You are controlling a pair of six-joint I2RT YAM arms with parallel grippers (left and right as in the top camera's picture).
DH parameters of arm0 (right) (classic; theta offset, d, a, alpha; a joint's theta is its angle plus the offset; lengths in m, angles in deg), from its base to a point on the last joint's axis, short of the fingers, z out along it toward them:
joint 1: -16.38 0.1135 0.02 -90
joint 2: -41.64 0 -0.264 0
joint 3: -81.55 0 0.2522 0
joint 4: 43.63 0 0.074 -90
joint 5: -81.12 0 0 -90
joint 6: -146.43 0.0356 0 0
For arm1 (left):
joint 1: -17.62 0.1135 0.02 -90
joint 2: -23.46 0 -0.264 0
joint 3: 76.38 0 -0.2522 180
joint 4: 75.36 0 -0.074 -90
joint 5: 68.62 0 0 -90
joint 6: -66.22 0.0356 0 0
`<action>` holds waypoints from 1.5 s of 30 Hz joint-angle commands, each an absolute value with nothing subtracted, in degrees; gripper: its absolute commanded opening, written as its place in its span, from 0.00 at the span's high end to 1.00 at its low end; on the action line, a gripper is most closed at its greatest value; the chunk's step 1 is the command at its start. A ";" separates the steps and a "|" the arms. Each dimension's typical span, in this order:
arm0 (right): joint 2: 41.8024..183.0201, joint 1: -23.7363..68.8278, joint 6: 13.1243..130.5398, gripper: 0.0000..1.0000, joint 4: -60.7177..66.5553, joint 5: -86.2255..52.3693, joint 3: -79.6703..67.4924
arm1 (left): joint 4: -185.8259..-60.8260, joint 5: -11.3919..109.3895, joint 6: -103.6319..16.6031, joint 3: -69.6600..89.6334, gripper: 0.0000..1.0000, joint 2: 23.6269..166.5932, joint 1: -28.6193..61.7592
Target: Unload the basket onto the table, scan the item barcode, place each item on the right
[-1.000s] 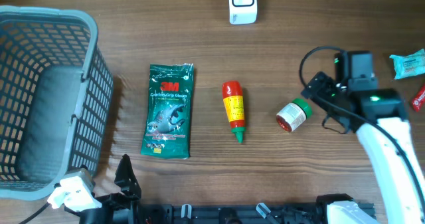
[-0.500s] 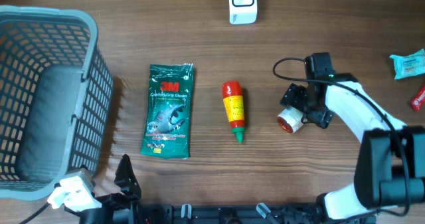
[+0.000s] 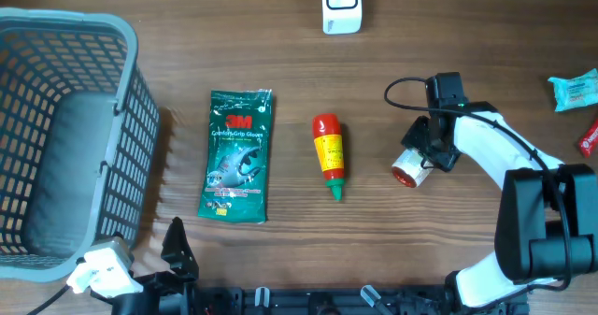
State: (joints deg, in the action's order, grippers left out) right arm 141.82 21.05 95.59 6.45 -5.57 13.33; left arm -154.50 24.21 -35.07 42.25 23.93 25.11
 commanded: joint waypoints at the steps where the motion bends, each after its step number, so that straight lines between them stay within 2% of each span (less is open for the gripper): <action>1: 143.85 20.59 95.61 0.43 8.81 -6.64 12.81 | -154.31 24.06 -35.39 42.20 0.00 23.74 24.86; 7: 143.85 20.59 96.05 0.51 24.70 -15.96 5.00 | -154.31 24.06 -35.39 42.20 0.00 23.74 24.86; 11: 143.85 20.59 98.76 0.52 34.10 -25.38 1.18 | -154.31 24.06 -35.39 42.20 0.00 23.74 24.86; 13: 143.85 20.59 99.90 0.53 35.61 -24.81 1.16 | -154.31 24.06 -35.39 42.20 0.00 23.74 24.86; 15: 143.85 20.59 101.25 0.59 35.67 -21.35 1.16 | -154.31 24.06 -35.39 42.20 0.00 23.74 24.86; 19: 143.85 20.59 105.54 0.54 36.83 -26.88 1.16 | -154.31 24.06 -35.39 42.20 0.00 23.74 24.86; 21: 143.85 20.59 107.00 0.55 36.59 -23.04 1.16 | -154.31 24.06 -35.39 42.20 0.00 23.74 24.86; 25: 143.85 20.59 109.45 0.65 34.19 -17.40 1.13 | -154.31 24.06 -35.39 42.20 0.00 23.74 24.86; 32: 143.74 20.68 107.35 0.66 31.10 -6.97 -5.38 | -154.31 24.06 -35.39 42.20 0.00 23.74 24.86; 38: 143.74 22.38 106.15 0.73 26.54 4.20 -8.11 | -154.31 24.06 -35.39 42.20 0.00 23.74 24.86; 42: 143.76 25.27 108.81 0.71 22.23 9.20 -7.83 | -154.31 24.06 -35.39 42.20 0.00 23.74 24.86; 45: 143.85 28.17 114.41 0.59 21.60 10.80 -7.63 | -154.31 24.06 -35.39 42.20 0.00 23.74 24.86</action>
State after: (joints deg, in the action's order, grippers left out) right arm 143.24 25.44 108.57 22.01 5.70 -6.95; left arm -154.50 24.21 -35.07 42.25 23.93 25.11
